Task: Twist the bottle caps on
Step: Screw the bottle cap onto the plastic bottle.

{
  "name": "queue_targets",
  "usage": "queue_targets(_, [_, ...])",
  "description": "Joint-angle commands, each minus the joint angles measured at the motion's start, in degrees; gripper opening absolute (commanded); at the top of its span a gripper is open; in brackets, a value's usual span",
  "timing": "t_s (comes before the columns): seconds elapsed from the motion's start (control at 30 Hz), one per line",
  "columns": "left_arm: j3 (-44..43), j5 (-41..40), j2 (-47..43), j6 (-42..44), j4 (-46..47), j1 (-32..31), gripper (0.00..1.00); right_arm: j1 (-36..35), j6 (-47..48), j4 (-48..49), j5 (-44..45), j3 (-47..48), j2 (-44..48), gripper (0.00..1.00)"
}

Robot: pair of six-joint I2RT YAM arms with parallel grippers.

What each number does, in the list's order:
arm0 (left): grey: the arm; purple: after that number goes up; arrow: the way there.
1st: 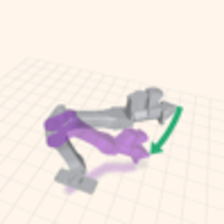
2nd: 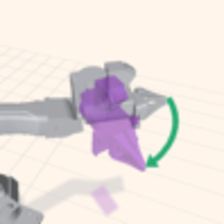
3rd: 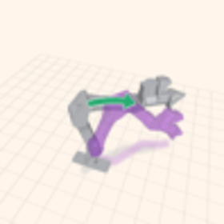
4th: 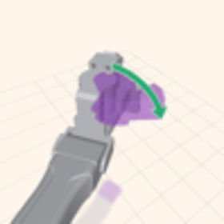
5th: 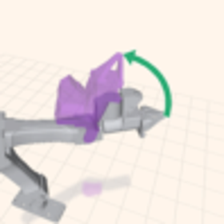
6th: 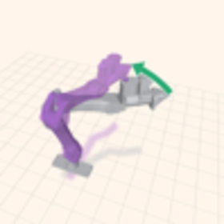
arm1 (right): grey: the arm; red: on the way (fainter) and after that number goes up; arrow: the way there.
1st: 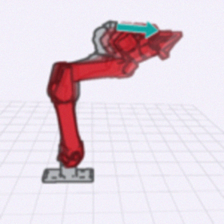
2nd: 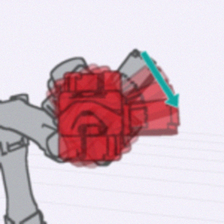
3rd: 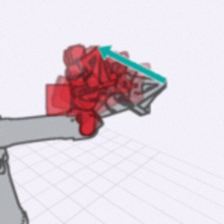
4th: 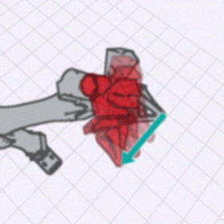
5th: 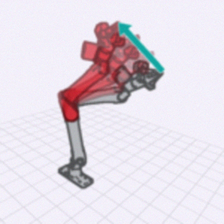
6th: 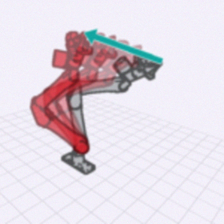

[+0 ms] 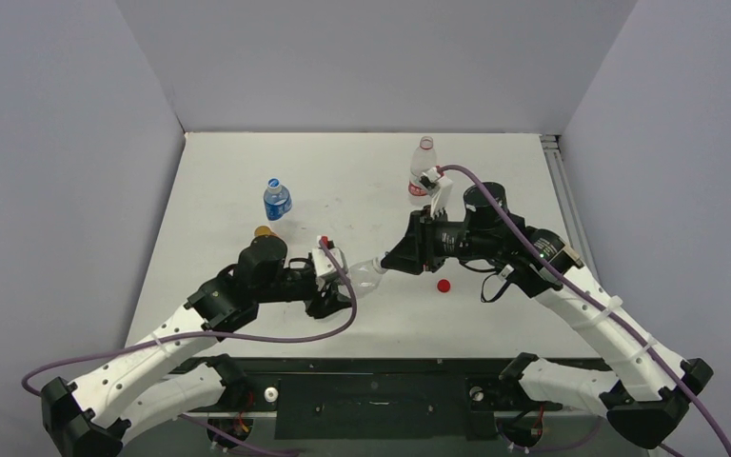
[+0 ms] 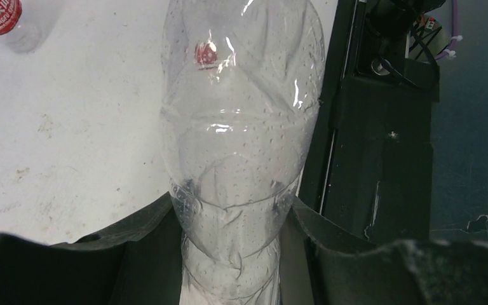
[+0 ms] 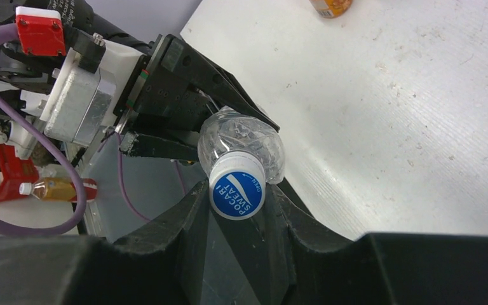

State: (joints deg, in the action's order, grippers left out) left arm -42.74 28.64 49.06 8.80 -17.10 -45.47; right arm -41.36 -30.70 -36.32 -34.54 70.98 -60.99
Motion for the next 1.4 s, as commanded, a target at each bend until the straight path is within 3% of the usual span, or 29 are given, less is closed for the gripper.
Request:
queue_targets(0.0, [-4.7,-2.3,0.0,-1.2,5.0,-1.5,0.0,-2.8,3.3,-4.7,2.2,2.9,-2.5,0.0])
queue_targets(0.43, [-0.5,-28.9,-4.3,-0.6,15.2,-7.3,0.0,-5.0,-5.2,-9.2,10.7,5.9,-7.5,0.0])
queue_targets(0.63, [4.1,-40.9,-5.9,-0.1,26.7,-10.0,0.0,-5.2,-12.8,-10.3,15.4,7.3,-9.2,0.0])
queue_targets(0.97, [7.9,-49.4,-3.6,14.6,39.2,-15.5,0.0,-5.2,-16.5,-17.9,15.8,14.4,-14.8,0.0])
queue_targets(1.13, [9.0,-54.1,-1.3,17.4,44.9,-16.8,0.0,-5.1,-18.2,-21.8,17.2,18.0,-16.9,0.0])
queue_targets(1.37, [10.7,-60.2,3.9,18.2,56.0,-17.5,0.0,-4.9,-26.7,-19.2,19.8,17.2,-16.8,0.0])
